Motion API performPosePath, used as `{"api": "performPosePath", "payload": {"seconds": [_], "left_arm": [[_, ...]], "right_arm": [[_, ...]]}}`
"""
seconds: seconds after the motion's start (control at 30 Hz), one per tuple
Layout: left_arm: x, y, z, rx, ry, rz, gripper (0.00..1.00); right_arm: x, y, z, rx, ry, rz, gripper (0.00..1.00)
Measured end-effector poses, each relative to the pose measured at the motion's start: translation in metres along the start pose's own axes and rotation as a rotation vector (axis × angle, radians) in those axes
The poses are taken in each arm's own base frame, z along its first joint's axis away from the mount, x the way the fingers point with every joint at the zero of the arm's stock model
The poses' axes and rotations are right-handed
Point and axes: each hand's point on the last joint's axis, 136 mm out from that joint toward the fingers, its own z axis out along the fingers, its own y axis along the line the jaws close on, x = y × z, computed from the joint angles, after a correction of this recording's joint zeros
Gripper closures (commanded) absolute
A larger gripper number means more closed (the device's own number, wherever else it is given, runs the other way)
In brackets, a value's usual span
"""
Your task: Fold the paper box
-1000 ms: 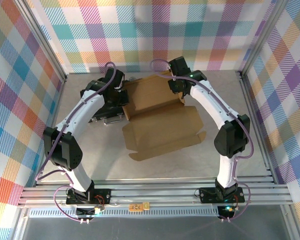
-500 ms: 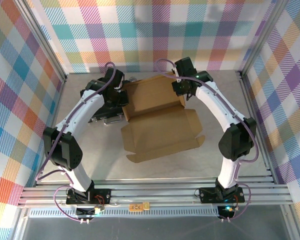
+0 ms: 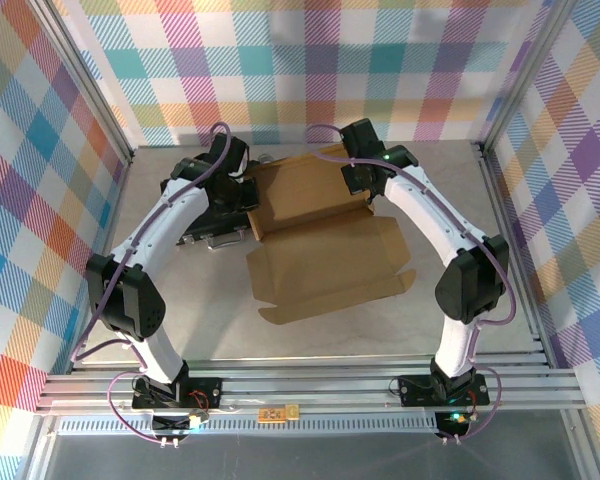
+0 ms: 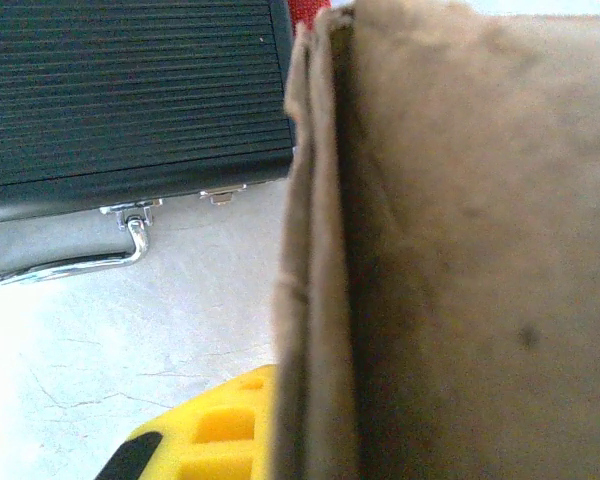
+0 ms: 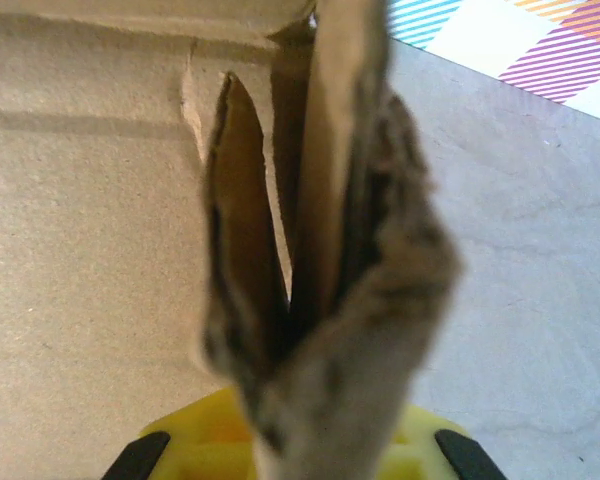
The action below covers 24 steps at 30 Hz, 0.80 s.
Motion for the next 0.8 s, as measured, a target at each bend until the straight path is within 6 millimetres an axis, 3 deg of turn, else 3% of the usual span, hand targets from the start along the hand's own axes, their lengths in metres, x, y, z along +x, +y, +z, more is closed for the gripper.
{"api": "performPosePath", "payload": {"seconds": [0.33, 0.63, 0.8], "left_arm": [[-0.005, 0.011, 0.003, -0.062, -0.030, 0.015, 1.00], [0.005, 0.023, 0.028, -0.108, -0.042, 0.045, 1.00], [0.004, 0.023, 0.030, -0.098, -0.057, 0.047, 1.00]], "right_arm": [[-0.006, 0.007, -0.021, 0.019, 0.021, 0.043, 1.00], [0.013, 0.020, -0.016, 0.001, 0.089, 0.063, 1.00], [0.013, 0.021, -0.016, -0.006, 0.090, 0.069, 1.00]]}}
